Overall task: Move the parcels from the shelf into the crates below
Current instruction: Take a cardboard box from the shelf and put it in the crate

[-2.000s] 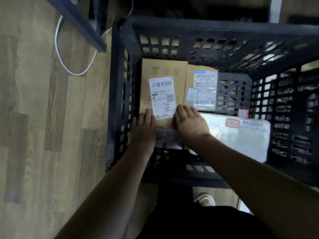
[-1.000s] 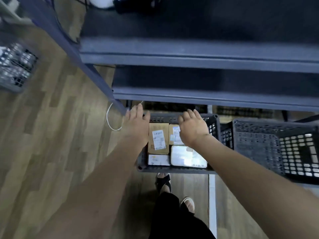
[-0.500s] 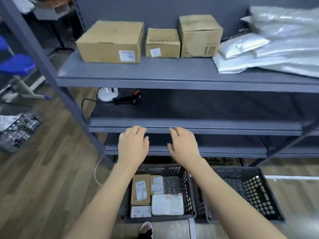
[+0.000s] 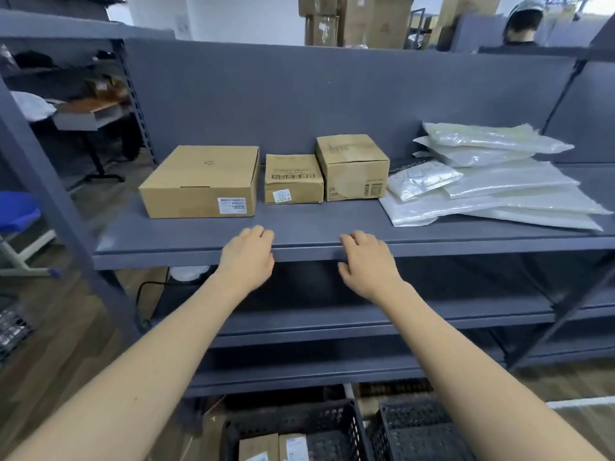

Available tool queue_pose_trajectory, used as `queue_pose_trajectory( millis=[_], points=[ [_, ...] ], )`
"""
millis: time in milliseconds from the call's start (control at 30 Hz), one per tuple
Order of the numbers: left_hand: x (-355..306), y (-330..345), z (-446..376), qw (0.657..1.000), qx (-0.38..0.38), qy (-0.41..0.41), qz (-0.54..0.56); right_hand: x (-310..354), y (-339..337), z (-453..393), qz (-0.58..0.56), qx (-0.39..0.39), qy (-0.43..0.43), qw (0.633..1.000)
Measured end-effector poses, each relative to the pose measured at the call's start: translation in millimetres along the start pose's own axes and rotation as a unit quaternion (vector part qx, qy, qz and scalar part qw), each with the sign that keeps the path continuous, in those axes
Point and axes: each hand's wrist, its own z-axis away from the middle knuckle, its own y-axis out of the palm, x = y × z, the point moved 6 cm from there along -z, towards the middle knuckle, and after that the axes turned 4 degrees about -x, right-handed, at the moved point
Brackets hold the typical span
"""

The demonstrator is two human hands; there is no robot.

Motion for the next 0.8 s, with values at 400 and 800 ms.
queue_pose_trajectory(
  millis=[400, 800],
  points=[
    [18, -18, -142, 0.999, 0.014, 0.013, -0.028, -3, -7, -138, -0.005, 0.038, -0.031, 0.999],
    [32, 60, -201, 0.989, 0.116, -0.074, -0.057, 11, 43, -215, 0.048, 0.053, -0.089, 0.993]
  ],
)
